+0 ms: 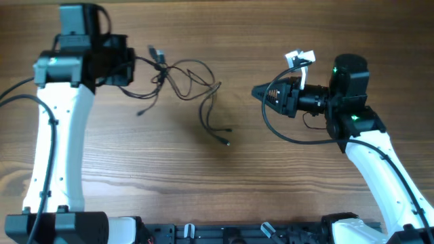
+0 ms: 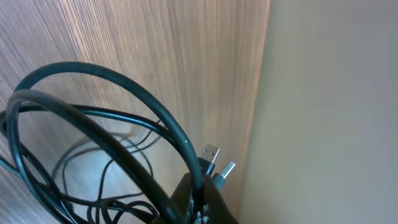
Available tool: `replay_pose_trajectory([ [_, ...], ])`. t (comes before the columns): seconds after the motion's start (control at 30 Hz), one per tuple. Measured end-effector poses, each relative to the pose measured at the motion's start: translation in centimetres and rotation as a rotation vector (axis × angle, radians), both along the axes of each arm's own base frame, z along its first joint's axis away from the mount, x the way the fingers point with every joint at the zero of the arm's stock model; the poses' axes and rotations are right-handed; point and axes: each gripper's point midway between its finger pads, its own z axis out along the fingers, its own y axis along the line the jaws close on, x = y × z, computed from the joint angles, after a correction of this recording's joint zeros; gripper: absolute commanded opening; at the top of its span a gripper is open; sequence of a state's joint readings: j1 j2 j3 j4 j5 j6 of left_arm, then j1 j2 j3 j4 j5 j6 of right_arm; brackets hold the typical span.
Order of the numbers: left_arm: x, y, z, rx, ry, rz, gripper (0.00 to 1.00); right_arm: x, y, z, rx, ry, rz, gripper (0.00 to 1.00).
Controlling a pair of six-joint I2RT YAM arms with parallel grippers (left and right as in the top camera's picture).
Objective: Untangle cables
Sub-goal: 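Lift the cables with the left gripper and bring the right gripper in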
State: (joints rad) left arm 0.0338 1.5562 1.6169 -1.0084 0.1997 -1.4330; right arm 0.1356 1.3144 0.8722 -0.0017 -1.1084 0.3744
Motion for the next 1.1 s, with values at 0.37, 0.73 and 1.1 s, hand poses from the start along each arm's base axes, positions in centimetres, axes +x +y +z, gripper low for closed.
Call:
replay_pose_trajectory([
  [0.37,-0.4,-1.4,0.6,-0.113,-0.016,-0.111,0.04,-0.9,10.1,-4.6,-0.18,0.042,-0.12,1.0],
  [0.73,-2.1,-3.9,0.5,-0.219,0.039,-0.196,0.04,4.8,11.5,-3.1,-0.01,-0.051,-0.298,0.7],
  [1.1,-2.5,-6.0,0.6,-0.228,0.042,-0.257,0.04,4.8,12.3,-3.4,0.056,0.029,-0.276,0.04],
])
